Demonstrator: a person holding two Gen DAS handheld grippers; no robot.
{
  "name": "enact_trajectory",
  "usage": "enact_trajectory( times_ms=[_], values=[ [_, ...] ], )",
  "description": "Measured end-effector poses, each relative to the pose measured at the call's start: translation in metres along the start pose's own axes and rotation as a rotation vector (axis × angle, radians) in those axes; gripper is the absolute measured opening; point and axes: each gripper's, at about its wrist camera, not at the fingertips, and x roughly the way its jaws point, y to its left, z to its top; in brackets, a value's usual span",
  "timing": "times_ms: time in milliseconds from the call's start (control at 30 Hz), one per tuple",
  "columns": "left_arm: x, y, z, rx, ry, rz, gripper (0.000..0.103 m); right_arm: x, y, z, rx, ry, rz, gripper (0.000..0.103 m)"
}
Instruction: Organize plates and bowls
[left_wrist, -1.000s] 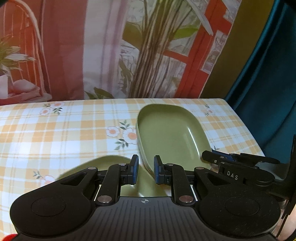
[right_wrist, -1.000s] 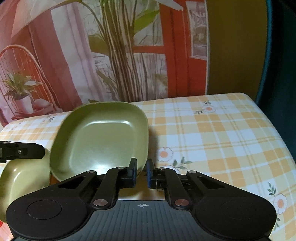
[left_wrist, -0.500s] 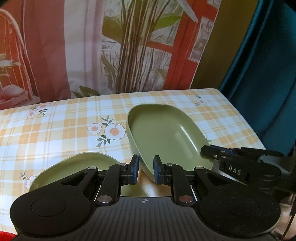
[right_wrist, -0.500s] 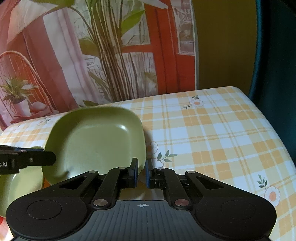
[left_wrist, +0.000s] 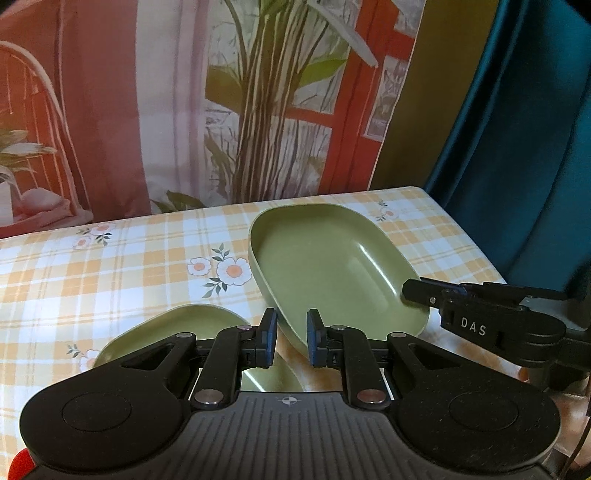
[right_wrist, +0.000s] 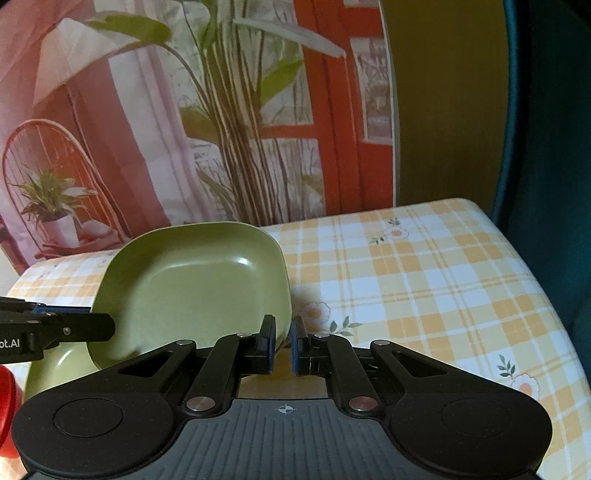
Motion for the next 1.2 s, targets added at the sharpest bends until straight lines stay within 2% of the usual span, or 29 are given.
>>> enact_trajectory(
  times_ms=[533,1200],
  values=[
    [-0.045,0.022,-0.013,-0.043,-0.037,0.015,0.018,-0.033,0.05,0.003,-0.064,-0.022,0.032,0.009],
    [-0.078,0.074,-0.035,-0.131,-0.036,0.033,0.018,-0.03,0.111,-0.004,-0.131,0.007,0.084,0.009]
  ],
)
